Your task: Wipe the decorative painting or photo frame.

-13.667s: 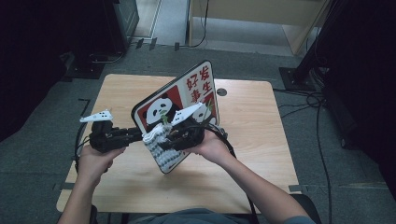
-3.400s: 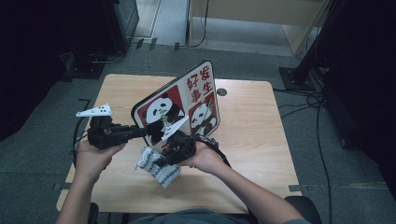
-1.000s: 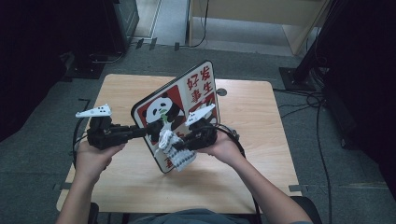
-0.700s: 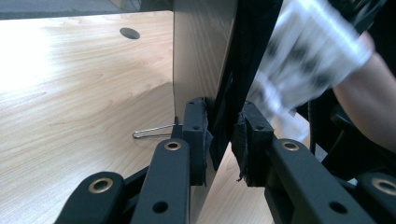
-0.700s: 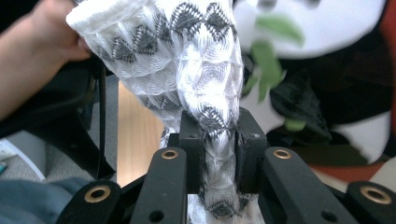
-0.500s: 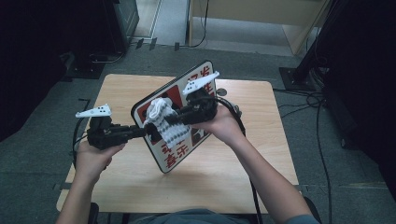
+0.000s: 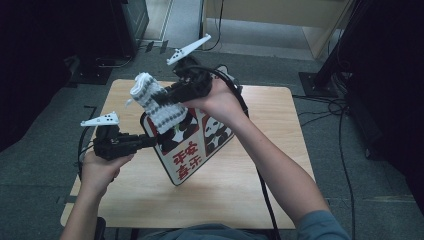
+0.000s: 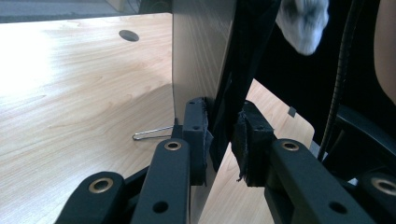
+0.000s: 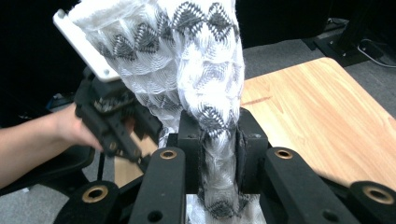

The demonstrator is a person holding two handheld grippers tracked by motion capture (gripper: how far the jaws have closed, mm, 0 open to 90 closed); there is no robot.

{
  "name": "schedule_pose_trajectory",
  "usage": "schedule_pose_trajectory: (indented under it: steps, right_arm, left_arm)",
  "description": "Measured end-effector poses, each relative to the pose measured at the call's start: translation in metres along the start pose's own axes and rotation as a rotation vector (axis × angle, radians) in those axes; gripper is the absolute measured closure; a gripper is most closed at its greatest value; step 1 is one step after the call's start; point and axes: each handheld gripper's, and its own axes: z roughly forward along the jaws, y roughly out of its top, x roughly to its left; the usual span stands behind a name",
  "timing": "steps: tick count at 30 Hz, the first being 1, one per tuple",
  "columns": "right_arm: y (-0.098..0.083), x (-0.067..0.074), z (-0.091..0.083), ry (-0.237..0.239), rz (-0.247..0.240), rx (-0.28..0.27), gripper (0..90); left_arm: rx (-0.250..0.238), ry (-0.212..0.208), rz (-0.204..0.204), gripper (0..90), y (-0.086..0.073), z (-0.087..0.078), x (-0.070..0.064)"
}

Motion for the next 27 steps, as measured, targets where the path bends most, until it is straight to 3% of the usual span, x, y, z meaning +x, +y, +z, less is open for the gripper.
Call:
schedule_pose_trajectory:
  steps: [5, 11, 18, 27]
  right_arm:
    - [0.011, -0.002, 0.016, -0.024, 0.008, 0.030, 75.8]
    - [0.008, -0.005, 0.030, -0.041, 0.020, 0.042, 73.2]
    - [0.004, -0.004, 0.035, -0.053, 0.028, 0.038, 68.8]
    - [-0.001, -0.004, 0.036, -0.054, 0.020, 0.008, 69.4]
  left_arm:
    - [-0.009, 0.008, 0.007, 77.0, -0.001, 0.000, 0.000]
    - [-0.010, 0.006, 0.007, 77.0, -0.001, 0.000, 0.000]
    - [-0.008, 0.008, 0.012, 76.9, -0.001, 0.000, 0.000]
    - [-0.008, 0.010, 0.016, 77.2, -0.001, 0.000, 0.000]
